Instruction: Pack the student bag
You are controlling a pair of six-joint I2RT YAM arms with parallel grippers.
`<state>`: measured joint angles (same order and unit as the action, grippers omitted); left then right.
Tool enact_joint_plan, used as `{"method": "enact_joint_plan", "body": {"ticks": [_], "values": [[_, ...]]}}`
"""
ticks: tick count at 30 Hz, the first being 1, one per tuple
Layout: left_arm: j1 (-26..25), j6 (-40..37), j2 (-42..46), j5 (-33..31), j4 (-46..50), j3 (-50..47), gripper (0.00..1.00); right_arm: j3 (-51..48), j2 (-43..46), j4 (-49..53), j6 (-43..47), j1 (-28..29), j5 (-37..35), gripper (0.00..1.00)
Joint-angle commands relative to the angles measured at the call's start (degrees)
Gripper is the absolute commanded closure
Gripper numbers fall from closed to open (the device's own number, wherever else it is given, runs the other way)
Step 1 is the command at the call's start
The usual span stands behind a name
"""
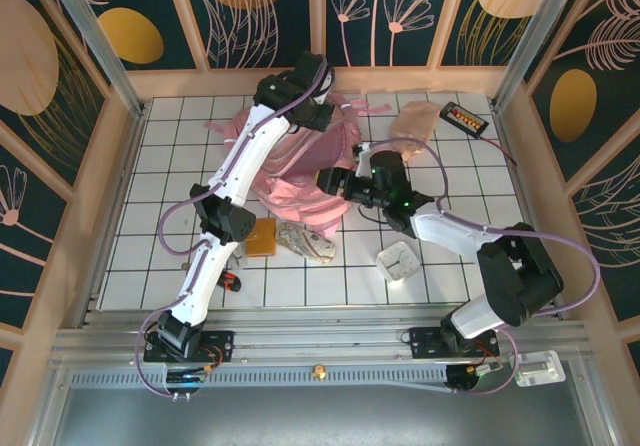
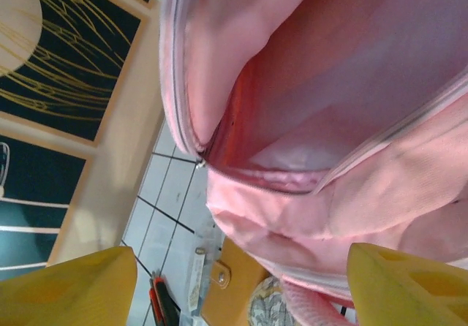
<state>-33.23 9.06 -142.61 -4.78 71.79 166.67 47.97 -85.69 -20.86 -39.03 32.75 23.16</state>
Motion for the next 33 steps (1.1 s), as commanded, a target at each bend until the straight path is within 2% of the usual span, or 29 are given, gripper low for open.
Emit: {"method": "enact_joint_plan", "body": {"ticks": [1,5,8,19,25,26,28,30,31,32,33], "values": [[0.02,-0.03,1.54,0.74,-5.17,1.06,1.0,2.39,-2.15,-6.21,-4.87,-4.95,6.8,0.24],[0.09,0.02,1.54,0.96,-5.25,0.5,1.0,1.77,-6.39,-20.42,-17.31,-11.97,12.86,0.22],[0.01,-0.01,1.63,1.07,-5.18,0.14,1.0,3.52,-9.72,-27.86,-25.44,-15.08,15.1,0.22],[0.0,-0.09,1.55,2.14,-5.31,-0.3,1.0,19.84,-23.57,-23.62,-32.36,-15.25,16.82,0.23],[-0.08,-0.27,1.26,2.28,-5.48,-0.42,1.0,24.66,-29.29,-24.89,-35.85,-13.74,16.29,0.31],[-0.02,0.1,1.43,1.4,-5.37,-0.62,0.92,25.0,-29.97,-25.28,-36.29,-13.53,16.22,0.34],[-0.07,0.6,1.88,-0.18,-5.1,-1.17,0.64,25.65,-30.68,-25.36,-36.48,-13.09,16.12,0.39],[-0.03,1.51,2.57,-3.01,-4.29,-1.28,0.45,25.93,-31.02,-25.1,-36.35,-12.81,15.96,0.46],[-0.03,2.03,3.02,-5.0,-3.56,-1.42,0.27,26.03,-31.12,-25.1,-36.31,-12.64,15.95,0.49],[-0.03,2.63,3.64,-7.12,-2.81,-1.35,0.02,25.91,-31.15,-25.02,-36.21,-12.49,15.87,0.49],[-0.05,3.03,4.28,-8.87,-2.12,-1.48,0.01,25.86,-31.06,-24.67,-36.07,-12.32,15.87,0.49]]}}
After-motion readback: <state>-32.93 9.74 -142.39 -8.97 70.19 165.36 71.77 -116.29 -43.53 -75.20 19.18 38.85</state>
